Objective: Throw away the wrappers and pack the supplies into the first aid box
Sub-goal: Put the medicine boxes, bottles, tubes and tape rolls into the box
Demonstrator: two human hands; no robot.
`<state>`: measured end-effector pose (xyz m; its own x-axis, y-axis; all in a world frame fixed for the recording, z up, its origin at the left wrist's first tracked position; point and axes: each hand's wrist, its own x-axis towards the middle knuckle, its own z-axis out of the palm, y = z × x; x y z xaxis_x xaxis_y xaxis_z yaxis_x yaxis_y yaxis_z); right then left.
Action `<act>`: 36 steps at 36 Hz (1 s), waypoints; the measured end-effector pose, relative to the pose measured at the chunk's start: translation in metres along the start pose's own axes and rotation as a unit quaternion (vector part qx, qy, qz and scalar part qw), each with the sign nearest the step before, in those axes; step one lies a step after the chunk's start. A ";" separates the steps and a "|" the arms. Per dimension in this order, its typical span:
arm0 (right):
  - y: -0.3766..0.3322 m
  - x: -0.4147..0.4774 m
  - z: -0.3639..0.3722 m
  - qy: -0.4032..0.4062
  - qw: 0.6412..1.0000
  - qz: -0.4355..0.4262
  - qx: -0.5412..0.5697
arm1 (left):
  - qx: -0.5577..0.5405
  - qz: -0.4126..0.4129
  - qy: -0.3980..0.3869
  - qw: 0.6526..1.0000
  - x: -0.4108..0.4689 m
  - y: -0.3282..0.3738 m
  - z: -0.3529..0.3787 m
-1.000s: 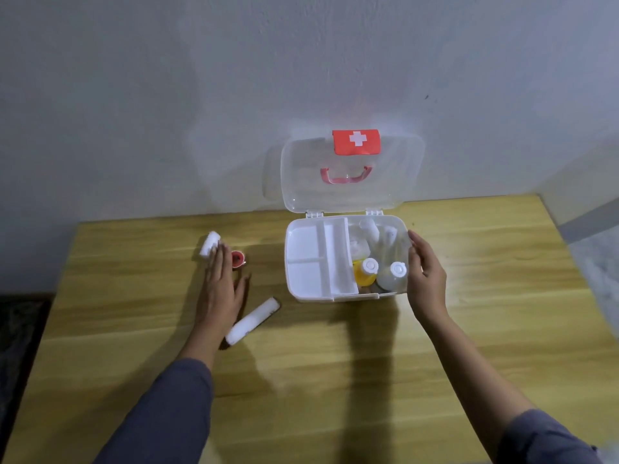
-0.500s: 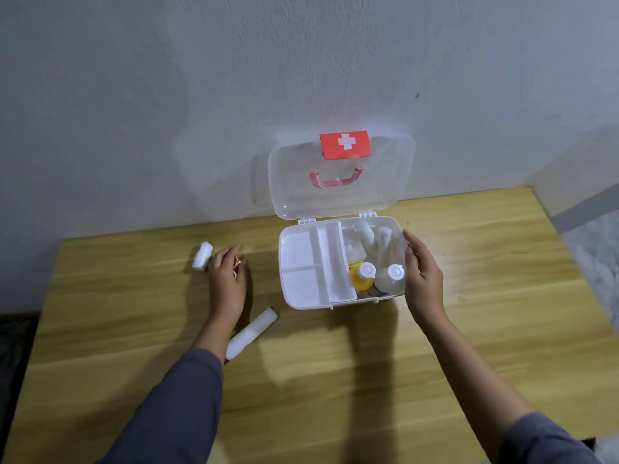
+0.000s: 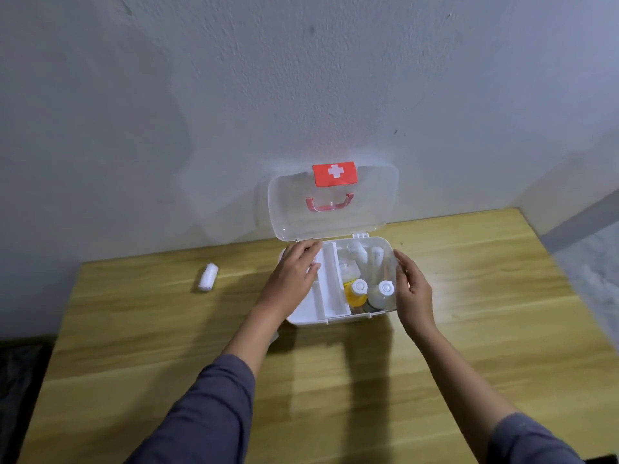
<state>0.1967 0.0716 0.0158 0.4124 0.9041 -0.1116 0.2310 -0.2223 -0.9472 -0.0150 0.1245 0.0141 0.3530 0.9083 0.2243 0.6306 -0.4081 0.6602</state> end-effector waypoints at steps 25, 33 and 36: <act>-0.005 0.000 -0.004 -0.015 1.000 -0.008 -0.015 | 0.074 -0.056 0.070 0.993 -0.039 0.000 -0.015; -0.003 0.000 -0.004 -0.016 1.000 -0.003 -0.017 | 0.037 -0.107 0.091 0.989 -0.026 0.003 -0.014; -0.003 0.000 -0.003 -0.016 1.000 -0.004 -0.018 | 0.010 -0.097 0.123 0.988 -0.035 0.003 -0.017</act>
<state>0.1989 0.0712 0.0199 0.3826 0.9168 -0.1145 0.2654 -0.2277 -0.9369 -0.0375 0.0933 0.0206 0.0474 0.9632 0.2645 0.6837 -0.2244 0.6944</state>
